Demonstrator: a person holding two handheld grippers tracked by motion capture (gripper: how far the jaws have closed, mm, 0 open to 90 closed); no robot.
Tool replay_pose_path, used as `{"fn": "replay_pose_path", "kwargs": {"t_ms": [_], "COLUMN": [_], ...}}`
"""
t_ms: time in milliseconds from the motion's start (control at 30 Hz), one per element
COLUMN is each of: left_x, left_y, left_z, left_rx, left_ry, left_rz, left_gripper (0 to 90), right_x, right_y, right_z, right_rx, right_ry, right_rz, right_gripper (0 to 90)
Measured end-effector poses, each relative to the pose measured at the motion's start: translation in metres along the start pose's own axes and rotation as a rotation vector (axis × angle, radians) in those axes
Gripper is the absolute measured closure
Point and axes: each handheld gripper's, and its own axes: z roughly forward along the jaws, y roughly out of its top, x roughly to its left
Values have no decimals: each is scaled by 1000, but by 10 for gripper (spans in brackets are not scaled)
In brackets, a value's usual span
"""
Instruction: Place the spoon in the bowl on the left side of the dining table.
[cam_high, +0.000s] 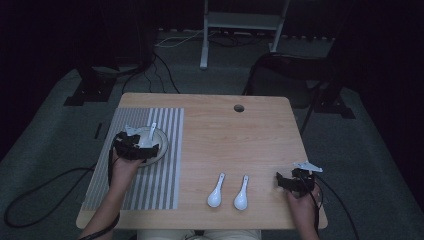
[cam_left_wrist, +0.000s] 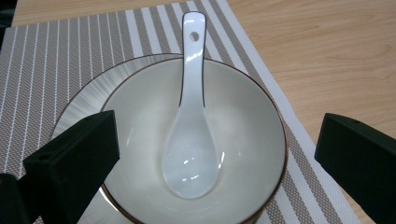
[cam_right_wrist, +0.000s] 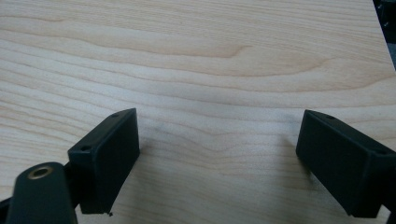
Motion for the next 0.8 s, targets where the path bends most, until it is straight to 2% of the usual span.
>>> {"fn": "replay_pose_path", "kwargs": {"t_ms": [67,367,433,567,633,800], "left_x": [0,0,1,2,3,3], "left_y": [-3,-16,-22,-30,-35,-47], "left_z": [-2,-12,-17,-21,-23,-24], "left_rx": [-12,-57,-74,-77,-78,-69], "left_ry": [-12,-13,-5,7,-1,-8], "left_rz": [-2,8,22,36,26,32], "left_gripper": [0,0,0,0,0,0], "right_x": [0,0,0,0,0,0], "right_y": [0,0,0,0,0,0], "right_z": [0,0,0,0,0,0], "right_rx": [0,0,0,0,0,0], "right_ry": [0,0,0,0,0,0], "right_rz": [0,0,0,0,0,0], "right_gripper": [127,126,127,127,127,127]}}
